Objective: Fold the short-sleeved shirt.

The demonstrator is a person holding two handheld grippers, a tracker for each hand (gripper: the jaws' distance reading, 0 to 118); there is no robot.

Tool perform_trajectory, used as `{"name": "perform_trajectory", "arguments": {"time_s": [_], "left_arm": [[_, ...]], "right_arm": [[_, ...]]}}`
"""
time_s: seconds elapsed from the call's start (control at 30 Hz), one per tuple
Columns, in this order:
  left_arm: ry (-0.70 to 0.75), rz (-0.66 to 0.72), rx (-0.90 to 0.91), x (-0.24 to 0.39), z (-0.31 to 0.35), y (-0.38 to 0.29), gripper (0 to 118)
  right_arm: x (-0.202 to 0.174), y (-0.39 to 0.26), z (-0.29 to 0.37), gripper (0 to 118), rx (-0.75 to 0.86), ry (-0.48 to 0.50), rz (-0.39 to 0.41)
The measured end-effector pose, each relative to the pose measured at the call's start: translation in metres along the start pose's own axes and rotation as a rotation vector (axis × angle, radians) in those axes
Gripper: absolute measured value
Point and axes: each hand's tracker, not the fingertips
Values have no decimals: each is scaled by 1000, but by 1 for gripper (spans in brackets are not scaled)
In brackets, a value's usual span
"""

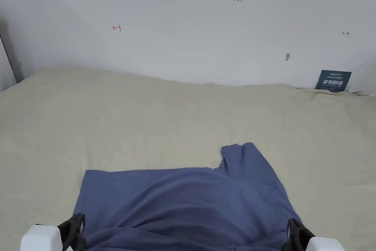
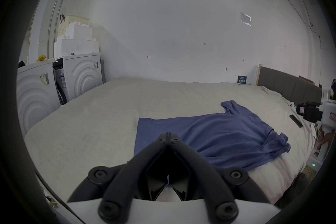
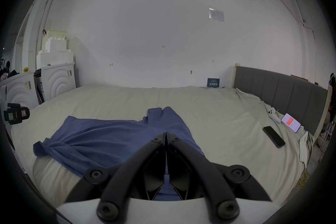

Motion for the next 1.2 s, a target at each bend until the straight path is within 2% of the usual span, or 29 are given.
{"name": "perform_trajectory", "arguments": {"time_s": [0.13,0.27,0.33,0.53,0.63,0.73,0.8,0.87,0.93,1.13,1.2], "left_arm": [[10,7,-18,6,-2,7,0],[10,52,-103,-15,-33,17,0],[22,59,-106,-29,-57,26,0],[-35,128,-284,-76,-164,57,0],[-42,99,-377,-77,-207,72,1],[-14,108,-455,-81,-249,78,9],[2,89,-492,-77,-266,80,25],[5,77,-551,-75,-284,77,53],[18,68,-583,-73,-297,73,65],[91,-8,-712,-59,-316,55,65],[112,-18,-697,-58,-318,50,61]], "right_arm": [[-5,3,-5,0,-6,8,-5],[-6,2,-15,0,-32,19,-5],[-8,3,-20,0,-41,21,0],[-13,4,-40,0,-66,37,9],[-14,3,-53,0,-84,40,-1],[-15,1,-66,0,-107,37,-6],[-15,0,-74,0,-123,37,-7],[-14,-1,-80,0,-130,31,-8],[-13,-2,-86,0,-146,32,-2],[-9,-6,-97,1,-174,24,7],[-7,-8,-100,1,-182,24,8]]}}
